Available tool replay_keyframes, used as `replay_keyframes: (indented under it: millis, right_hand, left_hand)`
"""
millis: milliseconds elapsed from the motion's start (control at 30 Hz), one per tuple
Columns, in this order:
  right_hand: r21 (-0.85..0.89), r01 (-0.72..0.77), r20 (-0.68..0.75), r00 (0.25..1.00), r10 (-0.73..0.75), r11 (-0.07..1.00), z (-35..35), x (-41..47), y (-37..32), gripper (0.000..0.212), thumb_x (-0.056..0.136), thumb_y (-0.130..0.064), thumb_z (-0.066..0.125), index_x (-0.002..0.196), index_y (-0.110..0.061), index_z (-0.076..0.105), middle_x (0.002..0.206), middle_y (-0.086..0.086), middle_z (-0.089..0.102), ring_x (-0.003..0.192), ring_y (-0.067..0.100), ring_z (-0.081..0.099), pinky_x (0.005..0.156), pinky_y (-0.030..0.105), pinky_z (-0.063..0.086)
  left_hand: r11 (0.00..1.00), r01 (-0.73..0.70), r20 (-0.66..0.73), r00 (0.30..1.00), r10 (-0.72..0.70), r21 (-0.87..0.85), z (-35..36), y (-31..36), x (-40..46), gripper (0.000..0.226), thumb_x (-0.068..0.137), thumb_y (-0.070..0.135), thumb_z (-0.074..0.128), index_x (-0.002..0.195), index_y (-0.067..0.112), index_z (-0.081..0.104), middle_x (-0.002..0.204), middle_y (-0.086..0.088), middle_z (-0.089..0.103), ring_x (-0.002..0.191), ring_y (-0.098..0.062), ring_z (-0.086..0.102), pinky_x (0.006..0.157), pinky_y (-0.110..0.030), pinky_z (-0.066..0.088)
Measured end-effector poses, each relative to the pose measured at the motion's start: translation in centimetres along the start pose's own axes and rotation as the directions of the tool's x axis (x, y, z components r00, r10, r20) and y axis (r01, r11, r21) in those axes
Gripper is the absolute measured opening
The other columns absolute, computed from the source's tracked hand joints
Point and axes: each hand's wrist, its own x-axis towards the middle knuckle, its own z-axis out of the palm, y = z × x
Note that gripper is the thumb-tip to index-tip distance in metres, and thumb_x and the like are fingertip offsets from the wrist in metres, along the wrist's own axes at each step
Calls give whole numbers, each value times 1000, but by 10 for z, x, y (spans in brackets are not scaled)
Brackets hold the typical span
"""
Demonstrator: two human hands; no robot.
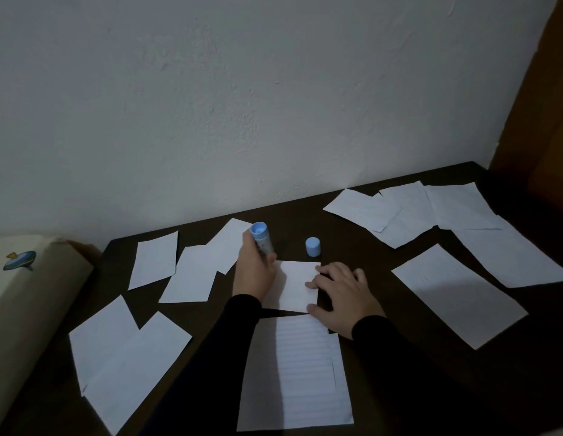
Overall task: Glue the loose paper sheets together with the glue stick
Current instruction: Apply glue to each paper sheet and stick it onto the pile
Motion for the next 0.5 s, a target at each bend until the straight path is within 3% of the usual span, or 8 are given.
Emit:
replay_keyframes:
  millis: [167, 233, 333, 400, 500]
  right_hand:
    - [3, 10, -16, 1000, -10, 1000, 1, -1, 0, 43, 87, -53, 52, 128, -38, 49, 143, -11, 33, 138, 10, 19, 113, 40, 15]
    - [3, 14, -17, 1000, -14, 1000, 1, -2, 0, 43, 87, -52, 52, 127, -39, 50, 143, -12, 33, 138, 10, 18, 113, 42, 15]
    - [5, 17, -22, 1000, -17, 1000, 2, -2, 1, 43, 87, -54, 52, 127, -39, 51, 142, -11, 34, 138, 9, 19, 113, 44, 15]
    - [25, 22, -43, 999, -21, 999, 2, -4, 0, 43, 86, -57, 51, 125, -39, 53, 136, -10, 37, 134, 9, 23, 112, 43, 17]
    - [64, 41, -97, 995, -34, 997, 1, -6, 0, 41, 87, -58, 50, 123, -39, 55, 118, -10, 38, 122, 8, 31, 106, 36, 23]
  left_hand:
    - [995, 47, -87, 995, -55, -90, -14, -11, 1, 56, 91, 7, 61, 137, 20, 32, 134, -10, 53, 124, -27, 52, 106, -45, 43]
    - [972, 63, -184, 977, -107, -228, -17, -13, -8, 56, 92, 10, 60, 138, 21, 30, 123, -5, 56, 114, -23, 58, 103, -41, 45]
    - [879, 55, -376, 890, -257, -473, -25, -11, -25, 64, 92, 14, 62, 142, 21, 22, 117, 3, 47, 97, -11, 56, 95, -32, 45]
    - [817, 23, -395, 867, -303, -577, -30, -15, -32, 67, 92, 17, 63, 143, 22, 19, 125, 1, 45, 101, -10, 53, 96, -32, 45]
    - [795, 17, -326, 907, -267, -607, -32, -29, -42, 65, 91, 20, 65, 140, 24, 22, 130, -3, 46, 111, -15, 55, 95, -30, 45]
